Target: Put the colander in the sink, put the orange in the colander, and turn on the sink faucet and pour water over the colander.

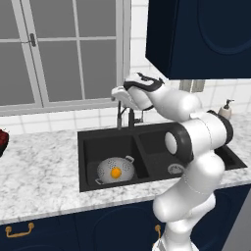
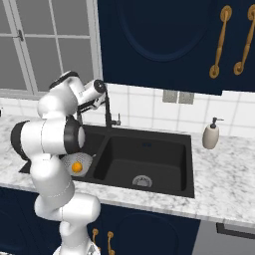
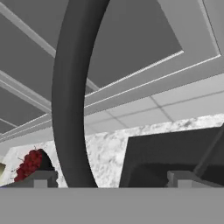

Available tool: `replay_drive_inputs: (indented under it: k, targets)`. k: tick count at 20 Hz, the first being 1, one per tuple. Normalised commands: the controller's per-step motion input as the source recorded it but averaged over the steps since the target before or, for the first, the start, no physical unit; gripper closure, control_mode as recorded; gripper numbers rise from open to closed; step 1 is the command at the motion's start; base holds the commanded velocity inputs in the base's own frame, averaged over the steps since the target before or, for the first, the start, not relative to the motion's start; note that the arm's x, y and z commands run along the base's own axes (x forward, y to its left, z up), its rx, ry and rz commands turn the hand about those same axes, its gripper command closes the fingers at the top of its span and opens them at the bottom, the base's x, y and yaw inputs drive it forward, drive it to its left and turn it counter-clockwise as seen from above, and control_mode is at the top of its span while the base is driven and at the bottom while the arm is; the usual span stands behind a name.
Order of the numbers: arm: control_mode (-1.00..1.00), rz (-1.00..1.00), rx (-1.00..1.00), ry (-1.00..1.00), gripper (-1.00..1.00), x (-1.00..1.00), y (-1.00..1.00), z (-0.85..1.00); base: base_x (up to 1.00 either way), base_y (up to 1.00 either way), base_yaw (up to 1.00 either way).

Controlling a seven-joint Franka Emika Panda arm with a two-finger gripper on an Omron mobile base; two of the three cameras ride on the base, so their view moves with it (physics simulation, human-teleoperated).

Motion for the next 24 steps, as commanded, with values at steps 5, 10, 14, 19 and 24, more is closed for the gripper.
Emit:
replay_drive_inputs:
  k: [5,10,14,19,24]
  targets:
    - [-1.00,0.00,-0.12,0.00,-1.00,0.13,0.67,-0.17,0.00,0.00,0.00]
    - [-1.00,-0.01,-0.13,0.00,-1.00,0.00,0.38,-0.07,0.00,0.00,0.00]
    - [-1.00,-0.05,-0.06,-0.06,-1.00,-0.35,0.05,0.03,0.00,0.00,0.00]
    - [-1.00,-0.04,0.00,-0.10,-1.00,-0.73,-0.04,0.49,0.00,0.00,0.00]
    - [-1.00,-0.13,0.00,-0.03,-1.00,-0.70,-0.50,0.22,0.00,0.00,0.00]
